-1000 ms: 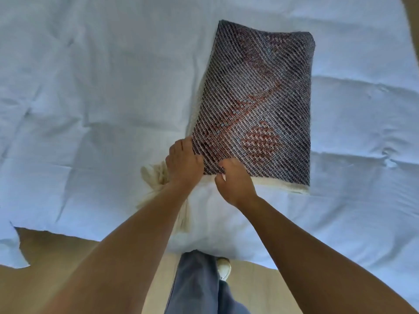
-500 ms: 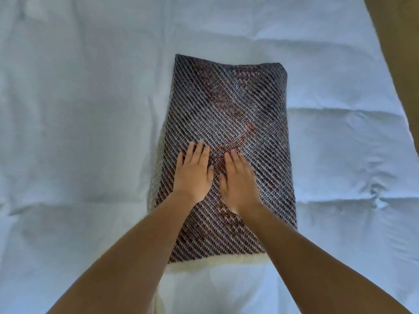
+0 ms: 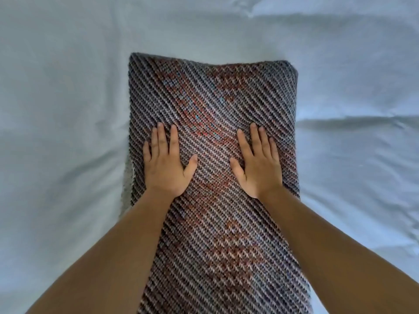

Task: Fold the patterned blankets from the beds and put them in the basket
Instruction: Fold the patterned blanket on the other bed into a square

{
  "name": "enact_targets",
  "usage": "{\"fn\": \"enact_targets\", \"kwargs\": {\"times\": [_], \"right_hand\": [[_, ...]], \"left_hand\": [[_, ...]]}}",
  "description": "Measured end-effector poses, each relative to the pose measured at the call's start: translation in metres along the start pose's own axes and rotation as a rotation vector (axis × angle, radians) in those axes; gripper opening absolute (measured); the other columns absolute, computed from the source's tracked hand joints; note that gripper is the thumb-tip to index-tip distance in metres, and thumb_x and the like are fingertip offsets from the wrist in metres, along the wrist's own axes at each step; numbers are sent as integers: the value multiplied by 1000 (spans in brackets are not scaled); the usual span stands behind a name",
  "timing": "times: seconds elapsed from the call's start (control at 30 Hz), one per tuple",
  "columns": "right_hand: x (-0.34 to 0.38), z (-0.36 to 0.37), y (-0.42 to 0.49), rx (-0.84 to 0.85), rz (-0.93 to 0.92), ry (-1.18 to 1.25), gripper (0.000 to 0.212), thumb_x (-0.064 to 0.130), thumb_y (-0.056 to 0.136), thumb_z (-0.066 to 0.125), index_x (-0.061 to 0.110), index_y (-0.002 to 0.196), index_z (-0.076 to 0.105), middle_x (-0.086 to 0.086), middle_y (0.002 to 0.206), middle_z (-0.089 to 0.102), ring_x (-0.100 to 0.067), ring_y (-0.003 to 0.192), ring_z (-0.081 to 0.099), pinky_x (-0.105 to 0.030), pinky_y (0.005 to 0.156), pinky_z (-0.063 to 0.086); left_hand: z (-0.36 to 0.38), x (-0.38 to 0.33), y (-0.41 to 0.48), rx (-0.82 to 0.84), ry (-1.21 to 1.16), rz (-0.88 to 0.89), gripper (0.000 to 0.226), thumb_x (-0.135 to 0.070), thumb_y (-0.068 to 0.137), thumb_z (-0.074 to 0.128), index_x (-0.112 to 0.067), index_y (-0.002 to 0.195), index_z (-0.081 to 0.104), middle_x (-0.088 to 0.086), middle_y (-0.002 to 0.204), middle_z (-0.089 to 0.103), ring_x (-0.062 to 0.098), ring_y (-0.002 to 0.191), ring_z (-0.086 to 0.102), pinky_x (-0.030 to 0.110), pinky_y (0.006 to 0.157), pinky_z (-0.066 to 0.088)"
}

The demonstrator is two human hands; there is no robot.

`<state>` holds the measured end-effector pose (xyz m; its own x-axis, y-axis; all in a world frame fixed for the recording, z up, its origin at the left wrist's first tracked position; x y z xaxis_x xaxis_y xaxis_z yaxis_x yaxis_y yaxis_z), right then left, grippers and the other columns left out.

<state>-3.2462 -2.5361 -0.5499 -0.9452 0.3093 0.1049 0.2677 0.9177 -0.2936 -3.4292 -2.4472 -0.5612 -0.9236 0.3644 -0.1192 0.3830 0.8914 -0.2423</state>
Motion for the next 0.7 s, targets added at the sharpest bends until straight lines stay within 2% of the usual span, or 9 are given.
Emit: {"fn": "enact_targets", "kwargs": {"times": [0.07, 0.1, 0.2, 0.3, 0.37, 0.43, 0.5, 0.6, 0.7], "right_hand": [[3, -4, 3, -5, 31, 14, 68, 56, 88, 9, 27, 144, -15, -6, 156, -12, -21, 142, -13, -39, 112, -10], [6, -11, 5, -32, 43, 51, 70, 54, 87, 14, 21, 147, 0, -10, 157, 4, -27, 143, 2, -43, 113, -1], [15, -54, 26, -233, -67, 123, 59, 42, 85, 32, 7, 132, 44, -22, 135, 46, -39, 124, 40, -55, 104, 27], [7, -85, 69, -323, -171, 32, 58, 40, 87, 33, 9, 136, 40, -20, 141, 41, -38, 131, 32, -55, 108, 14], [-7, -84, 99, -219, -178, -21, 63, 48, 90, 23, 17, 145, 22, -14, 152, 23, -34, 140, 16, -49, 110, -3], [-23, -74, 119, -128, -181, -61, 67, 57, 89, 16, 24, 147, 11, -9, 156, 12, -29, 143, 4, -47, 111, -9], [-40, -69, 131, -112, -156, -41, 71, 63, 86, 12, 27, 147, 10, -9, 156, 12, -28, 143, 5, -46, 113, -6], [-56, -68, 142, -149, -78, 34, 74, 66, 85, 21, 23, 145, 20, -11, 151, 26, -31, 140, 18, -45, 114, 4], [-60, -72, 153, -183, -79, 59, 76, 72, 79, 34, 17, 130, 42, -15, 127, 48, -34, 119, 41, -46, 105, 24]], "left_hand": [[-6, 4, 1, -9, -15, -70, 82, -66, 83, 0, -15, 144, -17, 13, 154, -16, 22, 140, -18, 40, 110, -14], [-11, 5, 2, -19, -32, -94, 81, -65, 83, -1, -14, 144, -17, 12, 154, -17, 21, 139, -21, 41, 110, -15], [-34, -11, 13, -99, -69, -15, 73, -59, 86, 4, -18, 144, -14, 5, 151, -19, 19, 137, -21, 45, 108, -16], [-66, -45, 49, -187, -69, 190, 65, -51, 90, 12, -20, 147, 4, 4, 154, -2, 22, 141, -6, 48, 109, -10], [-75, -61, 81, -174, 1, 289, 64, -53, 91, 8, -22, 147, 5, 5, 156, 3, 22, 142, -5, 47, 108, -11], [-72, -56, 116, -109, 69, 291, 65, -57, 90, 3, -26, 147, 1, 4, 156, 3, 22, 143, -4, 48, 107, -12], [-67, -36, 141, -67, 101, 234, 68, -62, 89, 6, -25, 147, 6, 4, 156, 11, 24, 143, 4, 50, 108, -10], [-69, -9, 157, -112, 92, 153, 71, -65, 87, 15, -20, 139, 32, 13, 143, 35, 31, 136, 24, 54, 110, -4], [-75, -3, 171, -133, 139, 154, 76, -72, 82, 24, -10, 117, 50, 18, 118, 54, 37, 117, 43, 56, 110, 5]]}}
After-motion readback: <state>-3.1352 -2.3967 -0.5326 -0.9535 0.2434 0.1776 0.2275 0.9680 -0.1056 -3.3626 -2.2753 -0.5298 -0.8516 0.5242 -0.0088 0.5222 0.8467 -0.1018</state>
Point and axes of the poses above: each hand's wrist, its own y-axis towards the middle knuckle, its own z-axis out of the palm, x = y × z, the point moved 8 cm from there along y, towards the middle knuckle
